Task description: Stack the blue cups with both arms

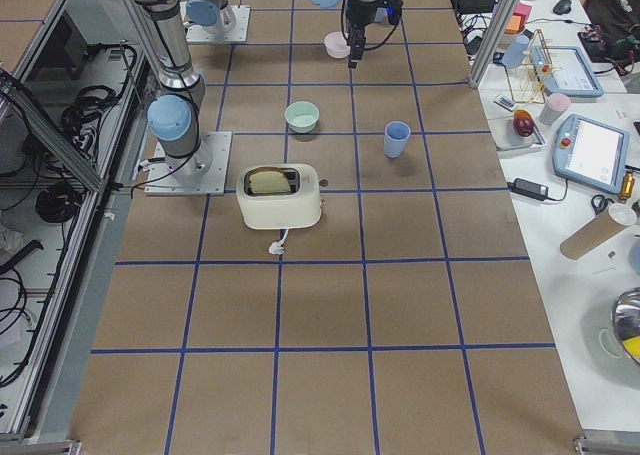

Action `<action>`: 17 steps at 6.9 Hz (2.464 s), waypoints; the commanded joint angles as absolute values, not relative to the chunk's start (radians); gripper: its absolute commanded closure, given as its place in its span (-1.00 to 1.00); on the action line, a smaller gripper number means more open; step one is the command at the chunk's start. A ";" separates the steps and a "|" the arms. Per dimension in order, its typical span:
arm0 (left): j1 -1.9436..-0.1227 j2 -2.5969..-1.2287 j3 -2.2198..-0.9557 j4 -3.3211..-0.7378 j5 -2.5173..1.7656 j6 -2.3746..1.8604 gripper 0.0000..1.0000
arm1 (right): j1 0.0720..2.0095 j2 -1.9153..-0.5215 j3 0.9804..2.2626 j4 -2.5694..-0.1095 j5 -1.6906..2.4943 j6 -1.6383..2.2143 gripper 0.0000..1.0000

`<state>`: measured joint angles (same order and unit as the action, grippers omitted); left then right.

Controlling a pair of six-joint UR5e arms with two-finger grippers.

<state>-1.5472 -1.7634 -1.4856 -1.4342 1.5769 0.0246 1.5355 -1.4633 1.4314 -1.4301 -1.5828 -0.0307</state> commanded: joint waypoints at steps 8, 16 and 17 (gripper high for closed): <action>-1.410 -2.134 -1.488 -1.049 1.695 0.204 1.00 | 1.511 -1.373 1.477 -1.758 -1.580 -0.051 -1.00; -1.947 -2.186 -1.301 -1.071 1.663 -0.254 1.00 | 1.385 -1.093 1.480 -1.988 -1.574 -0.181 -1.00; -2.010 -2.201 -1.327 -1.071 1.667 -0.318 1.00 | 1.381 -1.054 1.480 -1.990 -1.572 -0.183 -1.00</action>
<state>-1.9198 -2.1866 -1.3048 -1.0691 1.6693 -0.2315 1.3892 -1.0979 1.4801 -1.9879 -1.5757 -0.1807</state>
